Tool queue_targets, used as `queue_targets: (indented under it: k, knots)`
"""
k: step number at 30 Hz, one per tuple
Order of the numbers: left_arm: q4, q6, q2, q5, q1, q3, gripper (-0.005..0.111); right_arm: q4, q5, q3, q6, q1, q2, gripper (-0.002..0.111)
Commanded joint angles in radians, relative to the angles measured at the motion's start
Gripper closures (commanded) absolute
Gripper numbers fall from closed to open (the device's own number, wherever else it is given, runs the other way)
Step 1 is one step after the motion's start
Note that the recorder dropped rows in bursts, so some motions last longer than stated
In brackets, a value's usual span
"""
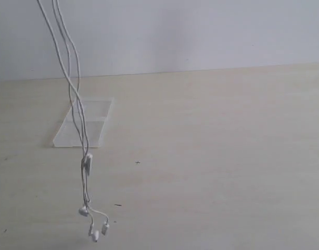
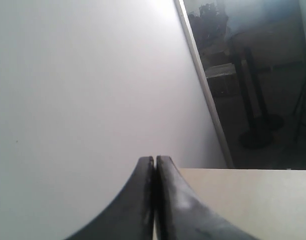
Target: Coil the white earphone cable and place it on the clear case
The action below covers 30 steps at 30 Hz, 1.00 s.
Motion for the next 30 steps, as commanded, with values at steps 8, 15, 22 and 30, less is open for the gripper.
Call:
queue_targets:
  k: [8,15,22,30]
  knots:
    - [-0.016,-0.007,-0.014,-0.001,-0.005,-0.007,0.107,-0.172,-0.332,-0.190,0.334,-0.003,0.036,0.108]
    - [-0.024,-0.007,-0.019,-0.005,-0.005,-0.007,0.107,-0.599,-0.541,-0.353,0.719,-0.003,0.308,0.108]
    - [-0.026,-0.016,-0.025,-0.001,-0.005,-0.022,0.107,-0.745,-1.036,-0.367,0.943,-0.003,0.690,0.108]
    - [-0.020,-0.050,-0.025,0.009,-0.005,-0.054,0.107,-0.922,-1.176,-0.373,0.970,-0.003,0.986,0.108]
